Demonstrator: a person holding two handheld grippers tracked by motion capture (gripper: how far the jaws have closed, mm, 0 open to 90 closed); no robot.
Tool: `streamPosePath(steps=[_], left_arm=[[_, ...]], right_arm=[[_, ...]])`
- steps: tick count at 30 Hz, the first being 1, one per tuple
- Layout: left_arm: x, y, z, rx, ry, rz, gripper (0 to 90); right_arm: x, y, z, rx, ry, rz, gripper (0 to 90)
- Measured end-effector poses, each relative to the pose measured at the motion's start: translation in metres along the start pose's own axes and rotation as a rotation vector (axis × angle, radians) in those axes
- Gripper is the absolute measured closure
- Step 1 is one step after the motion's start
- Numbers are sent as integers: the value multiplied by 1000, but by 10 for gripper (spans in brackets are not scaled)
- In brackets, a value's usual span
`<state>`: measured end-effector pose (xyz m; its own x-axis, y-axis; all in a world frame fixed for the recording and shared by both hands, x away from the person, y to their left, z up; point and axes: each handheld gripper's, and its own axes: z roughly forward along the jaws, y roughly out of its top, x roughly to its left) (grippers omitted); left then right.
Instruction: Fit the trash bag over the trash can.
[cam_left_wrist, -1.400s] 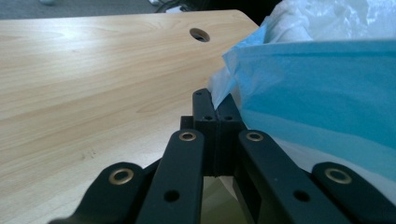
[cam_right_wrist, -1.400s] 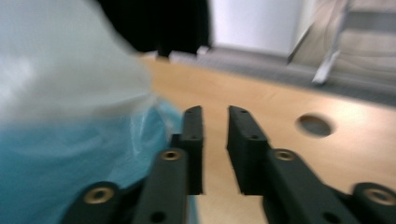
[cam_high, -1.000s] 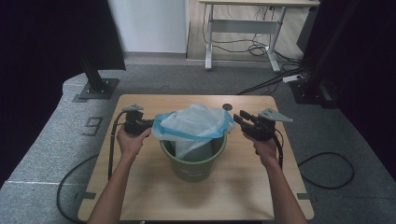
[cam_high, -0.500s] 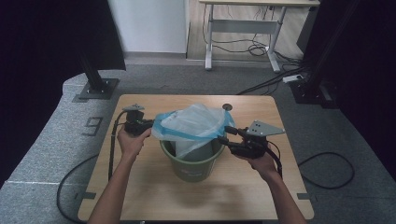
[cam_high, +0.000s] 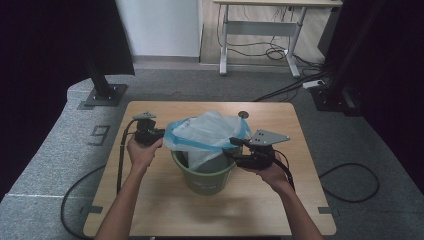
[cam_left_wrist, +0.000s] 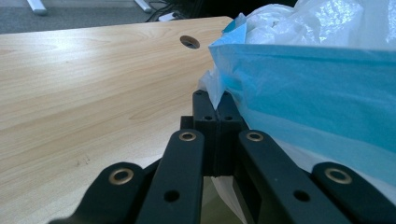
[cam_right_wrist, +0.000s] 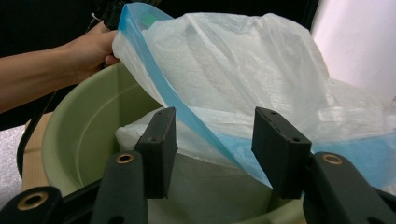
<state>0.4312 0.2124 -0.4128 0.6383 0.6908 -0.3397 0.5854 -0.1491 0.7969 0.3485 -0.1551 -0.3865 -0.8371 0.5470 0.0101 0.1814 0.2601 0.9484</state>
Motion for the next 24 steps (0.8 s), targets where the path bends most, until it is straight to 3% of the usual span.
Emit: streamPosePath(steps=[5,14,19,24], left_arm=[[-2,0,-1,-2,-4,5,900],[-6,0,-1,3,-10,20,900],[-8,0,-2,7,-8,30,900],[-8,0,-2,8,-9,26,900]], right_arm=[[0,-1,5,19,-4,7,483],[4,1,12,52,-20,-24,492],[2,1,14,74,-21,-26,531],[1,1,17,104,-4,-39,628]])
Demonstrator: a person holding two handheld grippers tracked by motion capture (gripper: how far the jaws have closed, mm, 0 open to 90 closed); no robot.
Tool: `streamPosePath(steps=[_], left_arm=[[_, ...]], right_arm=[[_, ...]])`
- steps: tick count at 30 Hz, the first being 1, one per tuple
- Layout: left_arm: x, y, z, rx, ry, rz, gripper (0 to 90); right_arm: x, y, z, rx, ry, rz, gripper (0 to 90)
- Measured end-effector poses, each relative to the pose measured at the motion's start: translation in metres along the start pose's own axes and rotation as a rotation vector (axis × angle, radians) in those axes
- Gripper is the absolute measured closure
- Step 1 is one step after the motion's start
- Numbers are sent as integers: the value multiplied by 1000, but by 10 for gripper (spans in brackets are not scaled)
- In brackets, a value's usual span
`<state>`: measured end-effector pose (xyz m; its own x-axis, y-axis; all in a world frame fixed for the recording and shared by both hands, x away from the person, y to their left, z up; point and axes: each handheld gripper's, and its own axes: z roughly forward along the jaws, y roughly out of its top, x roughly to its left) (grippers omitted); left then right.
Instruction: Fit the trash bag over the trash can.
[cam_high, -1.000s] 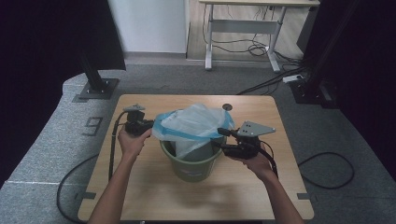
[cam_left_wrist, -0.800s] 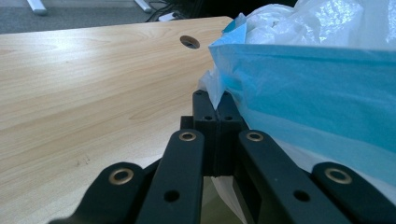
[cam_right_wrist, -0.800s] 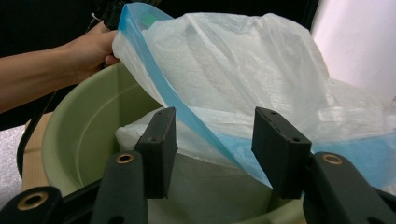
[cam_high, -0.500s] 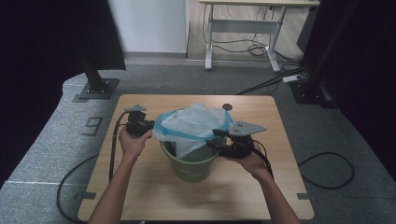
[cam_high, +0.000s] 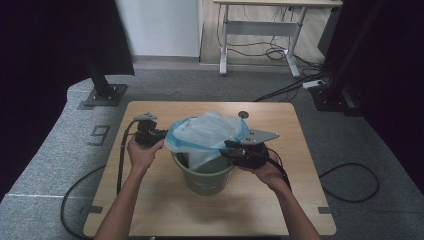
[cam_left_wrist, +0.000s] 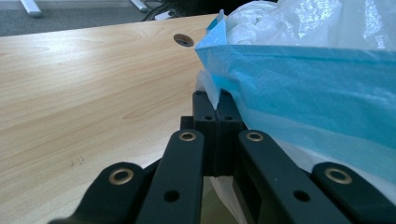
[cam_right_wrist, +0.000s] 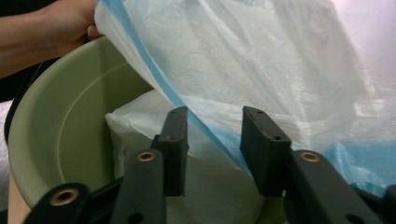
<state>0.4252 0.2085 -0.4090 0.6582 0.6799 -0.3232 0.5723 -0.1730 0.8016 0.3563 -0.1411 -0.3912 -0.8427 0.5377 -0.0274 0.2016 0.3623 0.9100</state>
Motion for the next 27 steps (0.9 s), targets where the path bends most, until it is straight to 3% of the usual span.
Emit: streamPosePath(steps=[7,12,19,27], left_arm=[[1,0,0,0,-3,-6,900],[1,0,-1,-2,-2,-6,900],[0,0,-4,-5,-1,-4,900],[-3,-7,-15,-9,-1,17,900]], right_arm=[[-1,0,2,28,34,-19,883],[1,-1,0,19,41,-22,888],[5,-2,-17,-51,43,-18,889],[26,-9,-45,-121,82,-40,890]])
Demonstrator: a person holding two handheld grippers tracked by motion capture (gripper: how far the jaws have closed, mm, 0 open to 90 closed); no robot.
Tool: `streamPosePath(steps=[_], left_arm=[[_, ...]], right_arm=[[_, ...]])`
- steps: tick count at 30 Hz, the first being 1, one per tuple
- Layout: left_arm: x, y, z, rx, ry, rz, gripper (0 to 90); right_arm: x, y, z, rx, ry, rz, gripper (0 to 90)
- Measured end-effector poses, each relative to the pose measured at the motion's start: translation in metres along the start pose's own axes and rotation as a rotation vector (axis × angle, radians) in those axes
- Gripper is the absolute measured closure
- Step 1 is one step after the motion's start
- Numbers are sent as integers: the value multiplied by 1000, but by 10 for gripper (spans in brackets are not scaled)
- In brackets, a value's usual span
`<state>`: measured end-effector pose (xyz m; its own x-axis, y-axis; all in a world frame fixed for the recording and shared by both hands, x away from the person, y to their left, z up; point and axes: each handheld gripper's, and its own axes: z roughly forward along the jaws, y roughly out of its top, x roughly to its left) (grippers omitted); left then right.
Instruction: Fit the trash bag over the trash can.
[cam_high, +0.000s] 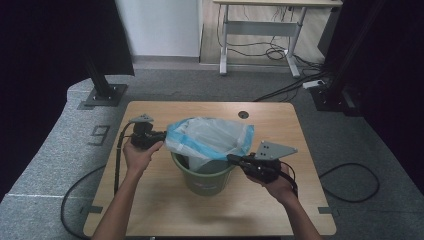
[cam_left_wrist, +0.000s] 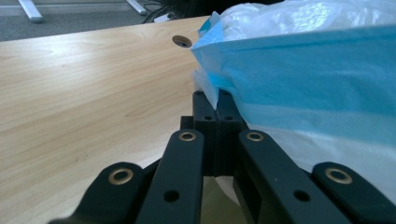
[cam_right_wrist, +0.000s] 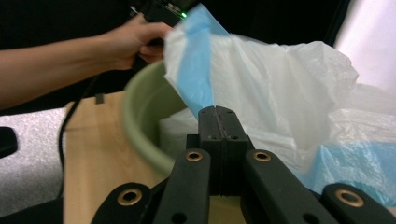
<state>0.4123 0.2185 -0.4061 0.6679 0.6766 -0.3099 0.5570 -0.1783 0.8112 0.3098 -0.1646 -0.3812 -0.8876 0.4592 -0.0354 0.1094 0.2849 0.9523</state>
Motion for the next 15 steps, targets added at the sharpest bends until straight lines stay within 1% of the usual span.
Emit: streamPosePath(steps=[2,6,9,15], left_arm=[[0,-2,-1,1,-1,-4,900],[1,-7,-3,8,-2,-1,900],[0,-8,-3,4,-5,0,900],[0,-13,-5,15,-11,-1,900]], right_arm=[[8,-4,-6,-17,19,0,890],[23,-16,-11,-10,51,-9,891],[31,-24,-13,-22,76,1,891],[45,-45,-8,-8,136,7,890]])
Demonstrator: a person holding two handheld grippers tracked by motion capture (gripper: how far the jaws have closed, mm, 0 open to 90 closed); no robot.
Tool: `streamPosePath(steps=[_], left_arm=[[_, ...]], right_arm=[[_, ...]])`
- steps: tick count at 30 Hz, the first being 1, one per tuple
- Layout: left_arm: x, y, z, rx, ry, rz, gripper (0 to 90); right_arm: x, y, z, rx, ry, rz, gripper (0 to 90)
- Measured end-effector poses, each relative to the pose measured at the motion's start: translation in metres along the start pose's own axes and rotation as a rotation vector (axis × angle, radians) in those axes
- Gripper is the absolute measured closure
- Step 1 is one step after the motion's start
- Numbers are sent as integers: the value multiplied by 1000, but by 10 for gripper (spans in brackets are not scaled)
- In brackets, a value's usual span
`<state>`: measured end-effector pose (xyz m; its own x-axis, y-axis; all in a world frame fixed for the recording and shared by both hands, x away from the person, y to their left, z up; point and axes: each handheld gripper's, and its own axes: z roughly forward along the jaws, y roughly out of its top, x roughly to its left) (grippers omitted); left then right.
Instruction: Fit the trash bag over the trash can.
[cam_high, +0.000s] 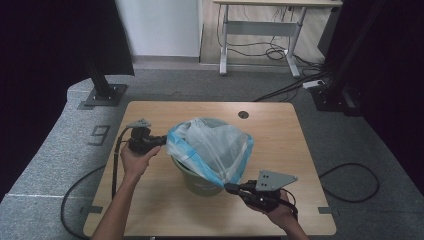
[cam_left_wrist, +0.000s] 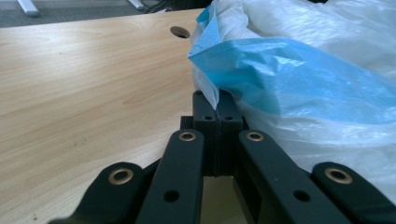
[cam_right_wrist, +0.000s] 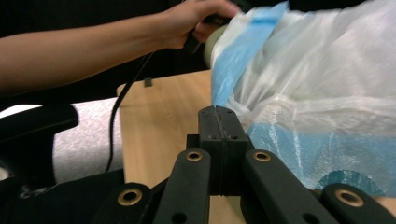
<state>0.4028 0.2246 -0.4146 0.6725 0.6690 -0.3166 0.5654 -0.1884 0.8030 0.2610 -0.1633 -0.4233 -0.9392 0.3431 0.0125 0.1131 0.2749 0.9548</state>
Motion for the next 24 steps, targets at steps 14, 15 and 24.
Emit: streamPosePath(steps=[14,15,24], left_arm=[[4,-8,0,34,1,-4,900],[5,-9,0,35,3,-8,900],[7,-14,8,54,0,-22,900]], right_arm=[[7,-41,39,66,63,54,890],[6,-44,40,67,62,61,891],[-3,-66,41,56,45,116,890]])
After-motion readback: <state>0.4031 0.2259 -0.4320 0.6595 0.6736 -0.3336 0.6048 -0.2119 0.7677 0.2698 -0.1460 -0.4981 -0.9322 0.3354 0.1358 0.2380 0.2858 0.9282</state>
